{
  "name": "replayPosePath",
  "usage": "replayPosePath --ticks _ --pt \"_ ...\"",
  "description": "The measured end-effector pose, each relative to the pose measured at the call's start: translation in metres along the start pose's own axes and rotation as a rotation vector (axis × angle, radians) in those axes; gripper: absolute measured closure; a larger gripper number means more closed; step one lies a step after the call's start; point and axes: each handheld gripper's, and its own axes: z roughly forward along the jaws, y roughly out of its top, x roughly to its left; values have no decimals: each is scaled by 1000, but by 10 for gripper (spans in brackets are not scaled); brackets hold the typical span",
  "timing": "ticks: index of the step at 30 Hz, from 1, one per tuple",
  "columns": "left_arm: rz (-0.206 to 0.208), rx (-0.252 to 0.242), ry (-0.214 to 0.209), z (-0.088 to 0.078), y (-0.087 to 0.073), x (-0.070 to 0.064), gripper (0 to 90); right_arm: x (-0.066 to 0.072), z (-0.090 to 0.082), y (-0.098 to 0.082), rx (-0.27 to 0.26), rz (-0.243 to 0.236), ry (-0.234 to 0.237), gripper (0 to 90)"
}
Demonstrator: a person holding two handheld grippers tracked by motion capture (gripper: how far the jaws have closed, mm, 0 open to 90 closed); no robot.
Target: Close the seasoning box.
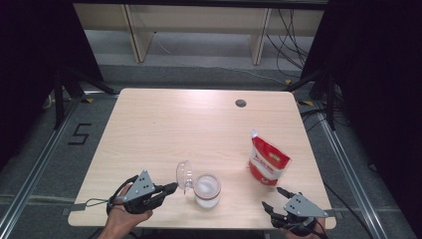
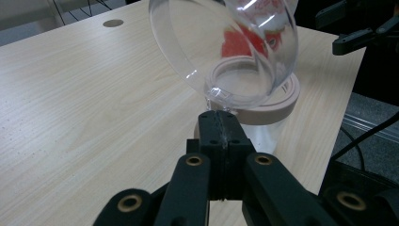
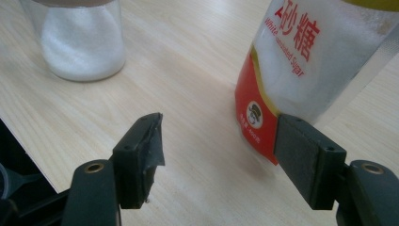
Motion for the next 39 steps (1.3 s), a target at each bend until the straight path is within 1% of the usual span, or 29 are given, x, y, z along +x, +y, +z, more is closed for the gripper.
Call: replayPosePath --ticks 1,2,3,4,5,6,7,9,10,13,14,16,17,18,21,22,23,24,26,27,28,29,32,33,35,36,37,38,39 --pt "18 -2 -1 0 1 2 893 0 0 0 3 6 -2 342" --pt "11 -7 -1 1 2 1 892 0 0 -1 4 0 -2 343" --pt "25 -5 -8 1 4 3 892 -1 0 0 -1 1 -3 343" --pt "12 -14 -2 2 4 1 892 -1 0 -1 -1 1 -4 343" --pt "13 -13 -3 2 5 1 893 -1 0 -1 0 1 -4 342" --pt "-5 -18 -7 3 6 0 892 -1 0 -1 -1 2 -3 340" --pt "14 -16 -7 3 7 1 892 -1 0 -1 -6 3 1 339" --pt "18 -15 -9 3 8 1 892 -1 0 0 -4 0 7 339" --pt "2 -20 -10 4 9 0 892 0 1 0 -3 6 7 339" --pt "29 -26 -13 3 10 1 892 0 1 0 4 -2 1 340" --pt "22 -19 -3 3 11 0 892 0 1 0 3 -2 0 339" --pt "31 -24 -14 4 12 -1 892 1 0 0 8 16 -3 339" --pt "27 -24 -5 4 13 -2 892 0 1 0 1 -6 0 339" --pt "38 -26 -11 5 14 -2 892 0 1 0 4 0 -1 340" --pt "35 -28 -14 6 16 -4 892 0 0 0 -1 -2 0 339" --pt "53 -32 -27 8 17 -3 892 0 0 0 -3 -1 0 339" --pt "36 -31 -26 8 17 -5 892 0 0 0 -1 -1 -1 340" --pt "42 -22 -23 8 18 -6 892 0 1 0 -4 3 3 339" --pt "39 -32 -32 11 18 -7 892 0 1 0 -5 4 3 339" --pt "25 -30 -34 12 18 -8 892 0 0 0 -4 4 0 339" --pt "40 -29 -31 12 19 -9 891 0 1 0 -3 4 1 339" --pt "26 -32 -35 13 19 -11 892 0 1 0 -3 5 5 340" --pt "58 -28 -46 15 20 -12 888 0 0 0 -1 -4 -3 339" --pt "29 -33 -44 15 20 -14 887 0 0 0 -1 -3 -3 339" --pt "24 -32 -48 15 20 -14 883 0 0 0 -1 -5 -4 340" --pt "50 -36 -56 15 21 -12 883 0 0 0 2 -1 0 340" --pt "53 -34 -58 15 20 -11 880 -1 -1 0 -3 -8 -4 341" --pt "28 -32 -57 14 19 -12 873 -1 -1 0 -4 -6 -4 340" --pt "41 -30 -69 14 18 -11 860 0 -1 0 -6 -1 -5 340"
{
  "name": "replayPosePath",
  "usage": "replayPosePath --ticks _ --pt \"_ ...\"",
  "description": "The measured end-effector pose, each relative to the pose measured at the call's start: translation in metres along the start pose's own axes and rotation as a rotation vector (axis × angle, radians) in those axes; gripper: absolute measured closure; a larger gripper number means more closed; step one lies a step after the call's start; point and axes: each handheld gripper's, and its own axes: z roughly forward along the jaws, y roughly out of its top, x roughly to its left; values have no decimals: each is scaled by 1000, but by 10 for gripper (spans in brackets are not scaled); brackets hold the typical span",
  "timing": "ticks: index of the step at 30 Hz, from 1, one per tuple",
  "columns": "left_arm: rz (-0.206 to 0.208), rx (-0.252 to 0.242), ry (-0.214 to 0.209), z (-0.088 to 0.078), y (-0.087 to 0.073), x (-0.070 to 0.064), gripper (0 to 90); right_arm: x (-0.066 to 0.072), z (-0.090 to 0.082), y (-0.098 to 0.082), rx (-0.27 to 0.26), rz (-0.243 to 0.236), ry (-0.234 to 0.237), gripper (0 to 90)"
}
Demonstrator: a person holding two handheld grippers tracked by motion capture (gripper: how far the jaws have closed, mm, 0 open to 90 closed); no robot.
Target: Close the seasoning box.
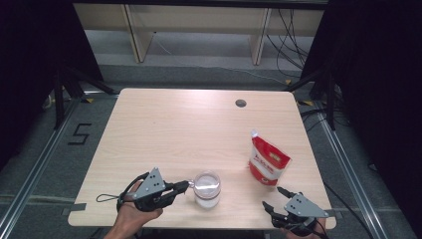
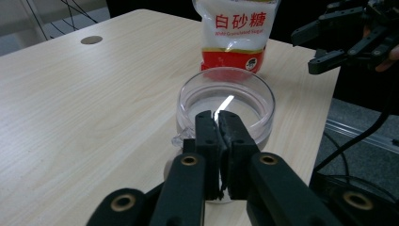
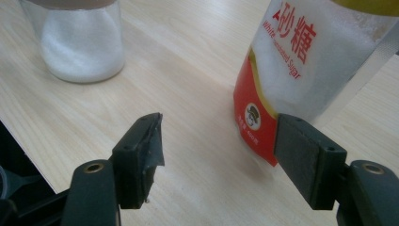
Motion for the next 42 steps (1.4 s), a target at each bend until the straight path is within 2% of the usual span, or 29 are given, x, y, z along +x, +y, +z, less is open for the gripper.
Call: replayPosePath --ticks 1,2,4,5,6,7,8,9,10,11,12,13,15,18,19,21,22,24,25,27,28,30,31,32,33,34,36,37,42 --pt "-42 -3 4 -1 -2 -2 843 0 0 0 -3 3 3 340" --pt "-13 -4 -8 -1 -2 0 805 -1 0 0 -4 3 3 340" --pt "-15 -3 -19 -3 -3 0 740 -1 0 0 -6 5 4 339" --pt "-43 -11 -16 -4 -5 -2 693 0 -1 0 -2 24 13 339" --pt "-34 -14 -11 -5 -6 -1 653 -1 -1 0 -11 15 8 339" --pt "-57 -26 -16 -4 -7 -1 622 0 -1 0 1 23 10 339" --pt "-28 -14 -15 -6 -8 1 591 -1 -1 0 -1 13 1 335" --pt "-61 -13 -9 -5 -10 0 530 -1 -1 -1 4 19 0 331" --pt "-71 -2 0 -5 -11 1 475 -2 0 -1 2 20 -3 326" --pt "-53 0 -10 -5 -13 3 437 -2 0 -1 0 22 -2 318" --pt "-56 15 -7 -5 -14 4 402 -2 -1 -1 3 46 6 308" --pt "-91 21 4 -4 -17 1 363 -3 -1 -2 -7 45 -2 293" --pt "-92 10 -3 -3 -20 0 322 -3 -2 -2 -6 76 9 283" --pt "-95 4 -6 -3 -21 0 228 -2 0 -3 -7 79 2 223" --pt "-111 6 -4 -3 -22 0 206 -2 0 -3 -1 75 14 201" --pt "-123 10 2 -4 -23 1 164 -2 1 -3 -20 50 19 167" --pt "-128 12 6 -4 -26 2 156 -1 1 -3 -18 52 22 159" --pt "-141 16 16 -4 -28 2 156 -1 2 -3 -15 16 27 158" --pt "-115 16 5 -4 -30 5 156 -1 2 -3 -12 16 29 158" --pt "-149 26 28 -5 -32 3 156 -1 2 -3 -14 18 33 158" --pt "-128 31 23 -5 -33 5 156 0 2 -3 -14 20 34 159" --pt "-123 39 30 -6 -35 6 157 0 2 -3 -4 17 32 161" --pt "-152 39 39 -6 -37 4 157 0 3 -3 -2 14 36 162" --pt "-146 32 39 -6 -38 4 157 1 2 -4 6 22 37 163" --pt "-119 42 36 -7 -38 6 157 1 4 -4 1 28 43 164" --pt "-135 40 42 -7 -39 5 158 1 3 -4 6 26 41 166" --pt "-129 52 49 -8 -41 6 158 0 2 -4 8 31 39 166" --pt "-157 50 48 -8 -43 5 159 0 2 -4 2 39 39 167" --pt "-146 58 60 -9 -48 4 159 -1 2 -5 1 63 56 168"
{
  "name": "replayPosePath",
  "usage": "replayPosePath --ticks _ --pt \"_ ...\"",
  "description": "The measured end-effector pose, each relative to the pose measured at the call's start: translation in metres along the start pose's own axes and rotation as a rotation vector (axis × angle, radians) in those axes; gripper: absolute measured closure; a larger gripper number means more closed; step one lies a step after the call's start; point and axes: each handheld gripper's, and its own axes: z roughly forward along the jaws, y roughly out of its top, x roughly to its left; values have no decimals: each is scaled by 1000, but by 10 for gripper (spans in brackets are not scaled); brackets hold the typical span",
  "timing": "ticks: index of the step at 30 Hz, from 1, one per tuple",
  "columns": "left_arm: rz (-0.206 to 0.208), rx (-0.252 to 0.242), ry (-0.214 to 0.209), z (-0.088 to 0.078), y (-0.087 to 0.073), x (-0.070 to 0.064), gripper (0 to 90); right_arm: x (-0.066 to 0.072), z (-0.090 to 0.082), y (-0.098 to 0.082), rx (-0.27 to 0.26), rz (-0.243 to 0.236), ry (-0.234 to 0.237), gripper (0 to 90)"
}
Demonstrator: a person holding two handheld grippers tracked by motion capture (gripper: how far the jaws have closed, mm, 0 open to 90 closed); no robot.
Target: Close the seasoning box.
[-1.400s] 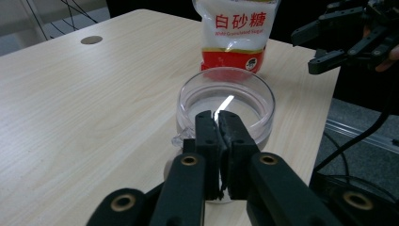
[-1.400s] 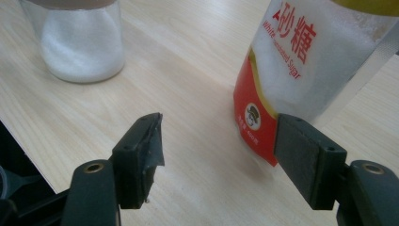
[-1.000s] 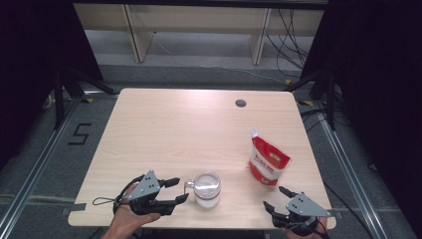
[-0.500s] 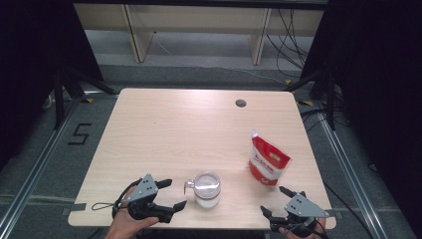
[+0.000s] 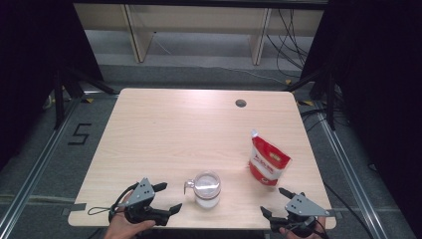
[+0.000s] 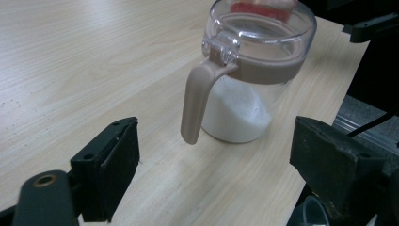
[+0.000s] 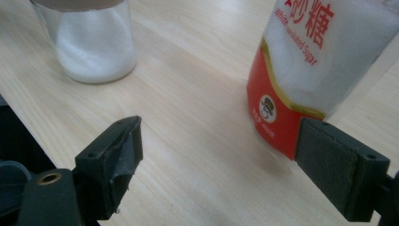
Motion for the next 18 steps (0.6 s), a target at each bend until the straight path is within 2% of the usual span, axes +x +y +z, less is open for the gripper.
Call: replayPosePath --ticks 1,2,4,5,7,8,13,16,17,18 --pt "14 20 10 -1 -2 0 160 0 0 0 0 0 4 169" --pt "13 20 9 -1 -4 0 159 2 -1 -1 5 50 22 173" --pt "4 30 12 -1 -8 -1 159 -1 1 -1 -2 49 43 180" --pt "5 34 12 -1 -9 -1 159 -2 0 -1 -2 33 19 184" --pt "1 50 22 -1 -13 -1 159 -1 0 -2 28 57 13 189" --pt "3 58 17 -2 -15 0 159 -3 0 -3 25 46 5 190" --pt "-5 63 29 -1 -22 -3 159 -2 1 -4 45 77 35 197" --pt "22 92 46 -3 -24 -2 159 -3 2 -5 53 53 10 197" --pt "42 102 48 -3 -24 -1 159 -3 2 -5 60 61 19 197" --pt "30 103 39 -3 -26 -2 160 1 2 -5 80 112 32 197"
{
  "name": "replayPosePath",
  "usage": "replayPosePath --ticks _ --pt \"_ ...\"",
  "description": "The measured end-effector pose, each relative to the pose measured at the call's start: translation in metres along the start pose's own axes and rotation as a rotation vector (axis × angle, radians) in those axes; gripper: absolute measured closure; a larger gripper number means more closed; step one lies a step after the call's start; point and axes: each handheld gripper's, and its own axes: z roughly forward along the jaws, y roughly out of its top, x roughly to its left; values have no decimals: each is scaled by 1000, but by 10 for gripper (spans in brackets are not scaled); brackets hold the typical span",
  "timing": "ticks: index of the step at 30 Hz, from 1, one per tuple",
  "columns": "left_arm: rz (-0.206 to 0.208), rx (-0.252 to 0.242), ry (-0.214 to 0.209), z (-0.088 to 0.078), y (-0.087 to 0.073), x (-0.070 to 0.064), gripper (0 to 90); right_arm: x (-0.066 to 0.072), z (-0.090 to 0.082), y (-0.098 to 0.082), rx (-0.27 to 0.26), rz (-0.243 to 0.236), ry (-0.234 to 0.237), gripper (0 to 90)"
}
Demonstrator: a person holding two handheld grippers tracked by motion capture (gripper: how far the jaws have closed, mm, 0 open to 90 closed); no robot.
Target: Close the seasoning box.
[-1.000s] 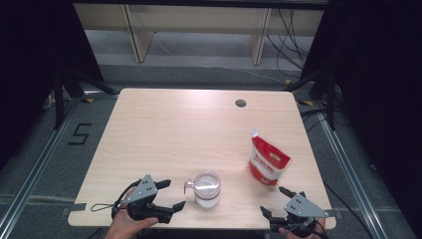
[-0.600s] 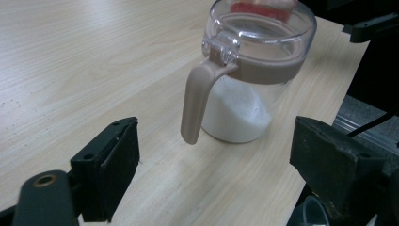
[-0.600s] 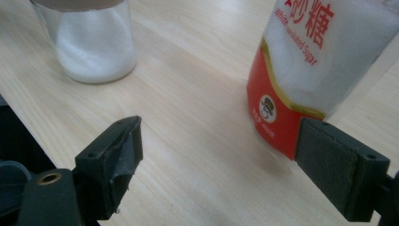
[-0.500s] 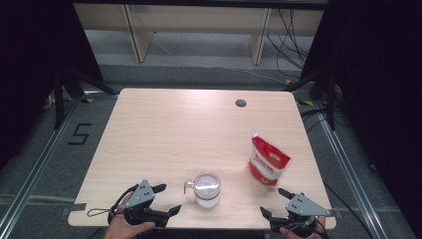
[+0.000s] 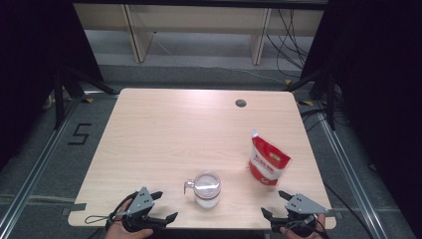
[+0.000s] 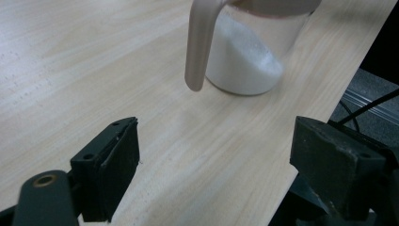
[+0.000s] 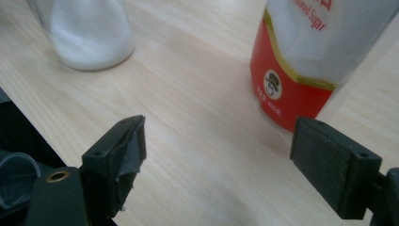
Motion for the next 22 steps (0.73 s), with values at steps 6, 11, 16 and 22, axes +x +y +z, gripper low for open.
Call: replayPosePath --ticks 6,11,16,22 --pt "-25 6 5 0 -2 -1 159 -3 2 -1 7 -38 4 195" --pt "-28 9 6 2 -3 0 159 -3 3 -1 11 -40 2 187" --pt "-5 12 5 1 -2 0 159 -5 3 -2 7 -50 -5 181" --pt "-7 26 5 2 -3 1 160 -6 3 -2 3 -46 -7 179"
